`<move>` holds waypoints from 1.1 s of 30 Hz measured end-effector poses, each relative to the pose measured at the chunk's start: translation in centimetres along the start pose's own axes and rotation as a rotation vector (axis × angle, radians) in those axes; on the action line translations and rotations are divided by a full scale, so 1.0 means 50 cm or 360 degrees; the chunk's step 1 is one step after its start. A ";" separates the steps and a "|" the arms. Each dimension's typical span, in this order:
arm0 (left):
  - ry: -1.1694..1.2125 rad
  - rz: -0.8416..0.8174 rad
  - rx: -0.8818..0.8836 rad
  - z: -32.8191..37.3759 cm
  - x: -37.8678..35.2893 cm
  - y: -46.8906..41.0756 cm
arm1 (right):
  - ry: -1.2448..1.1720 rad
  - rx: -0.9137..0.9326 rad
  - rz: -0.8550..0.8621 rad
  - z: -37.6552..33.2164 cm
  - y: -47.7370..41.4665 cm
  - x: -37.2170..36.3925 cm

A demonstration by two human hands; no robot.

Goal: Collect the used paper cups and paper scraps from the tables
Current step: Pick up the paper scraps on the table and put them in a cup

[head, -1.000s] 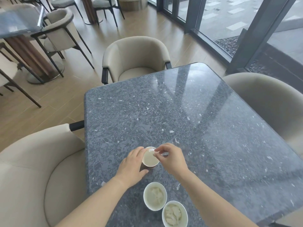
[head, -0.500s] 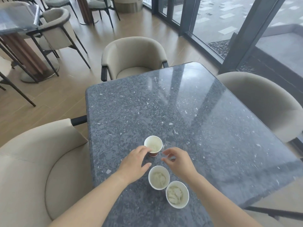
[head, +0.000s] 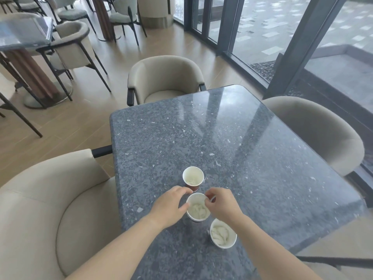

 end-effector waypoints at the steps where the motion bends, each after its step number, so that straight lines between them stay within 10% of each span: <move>1: 0.0047 0.0026 -0.0001 0.004 0.009 -0.004 | -0.0041 0.0001 0.0044 -0.006 -0.004 0.014; 23: -0.0849 -0.0240 0.0153 -0.010 -0.031 -0.151 | -0.0158 -0.0340 0.0106 0.134 -0.043 0.042; 33: -0.0490 0.0306 -0.0324 0.089 0.085 -0.142 | -0.0262 -0.0250 0.0263 0.125 -0.038 0.078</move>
Point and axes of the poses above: each hand's wrist, its own y-axis away from the middle knuckle, its own x-axis out of the back of the hand, z = x × y, the point moved 9 cm from there along -y, towards the middle knuckle, and after that the axes turned 6 degrees about y, right-handed, at the moved point
